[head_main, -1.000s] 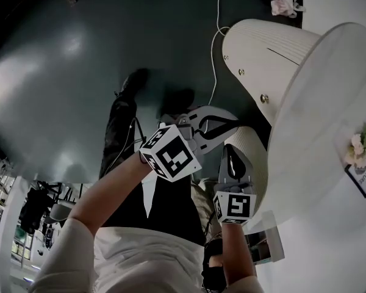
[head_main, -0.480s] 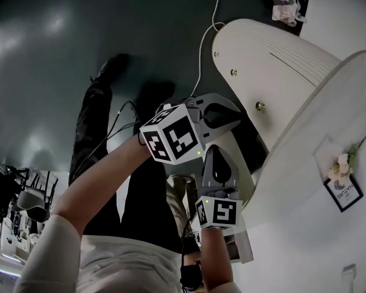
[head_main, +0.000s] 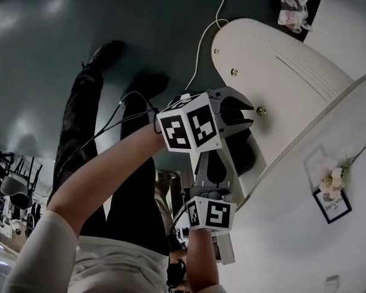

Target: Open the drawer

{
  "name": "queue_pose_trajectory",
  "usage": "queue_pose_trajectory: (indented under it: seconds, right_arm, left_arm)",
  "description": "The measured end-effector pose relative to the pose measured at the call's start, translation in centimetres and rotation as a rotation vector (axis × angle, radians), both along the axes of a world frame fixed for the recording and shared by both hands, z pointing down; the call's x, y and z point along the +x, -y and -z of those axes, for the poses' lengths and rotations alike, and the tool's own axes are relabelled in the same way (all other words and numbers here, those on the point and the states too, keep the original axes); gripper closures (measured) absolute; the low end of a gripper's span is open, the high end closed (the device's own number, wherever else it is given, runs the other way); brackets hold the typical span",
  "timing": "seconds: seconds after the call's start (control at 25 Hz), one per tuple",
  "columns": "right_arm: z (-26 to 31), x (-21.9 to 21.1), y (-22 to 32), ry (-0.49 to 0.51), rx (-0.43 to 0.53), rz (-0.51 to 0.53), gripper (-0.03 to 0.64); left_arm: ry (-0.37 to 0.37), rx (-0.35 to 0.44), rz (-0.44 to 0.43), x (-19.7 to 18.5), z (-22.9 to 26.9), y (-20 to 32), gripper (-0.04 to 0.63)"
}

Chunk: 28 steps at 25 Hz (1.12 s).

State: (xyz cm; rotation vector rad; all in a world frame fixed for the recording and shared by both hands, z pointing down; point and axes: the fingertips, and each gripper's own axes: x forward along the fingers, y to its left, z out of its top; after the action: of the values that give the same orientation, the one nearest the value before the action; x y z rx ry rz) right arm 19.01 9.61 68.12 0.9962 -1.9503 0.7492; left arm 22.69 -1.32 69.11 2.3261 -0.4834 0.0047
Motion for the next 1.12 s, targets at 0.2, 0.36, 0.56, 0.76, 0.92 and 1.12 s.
queue_pose_trajectory:
  seconds: [0.2, 0.36, 0.56, 0.76, 0.92, 1.12]
  right_arm:
    - [-1.0, 0.2, 0.1, 0.006, -0.013, -0.024, 0.606]
    - [-1.2, 0.5, 0.2, 0.020, -0.018, -0.023, 0.606]
    - [-1.7, 0.7, 0.1, 0.029, -0.026, -0.025, 0.606]
    - [-2.1, 0.9, 0.1, 0.054, -0.033, -0.043, 0.606]
    - [-2.3, 1.2, 0.1, 0.063, -0.037, -0.049, 0.606]
    - [-2.6, 1.3, 0.0, 0.068, -0.039, -0.066, 0.606]
  left_arm:
    - [-0.006, -0.032, -0.001, 1.3, -1.3, 0.8, 0.487]
    - [-0.010, -0.054, 0.018, 2.5, -1.6, 1.5, 0.468]
    - [0.010, -0.026, 0.008, 3.9, -1.9, 2.4, 0.466]
    - [0.013, -0.027, 0.003, 4.4, -2.2, 2.5, 0.466]
    - [0.060, -0.033, -0.011, 4.6, -2.9, 2.1, 0.466]
    - [0.057, -0.019, -0.015, 5.0, -2.8, 2.1, 0.472]
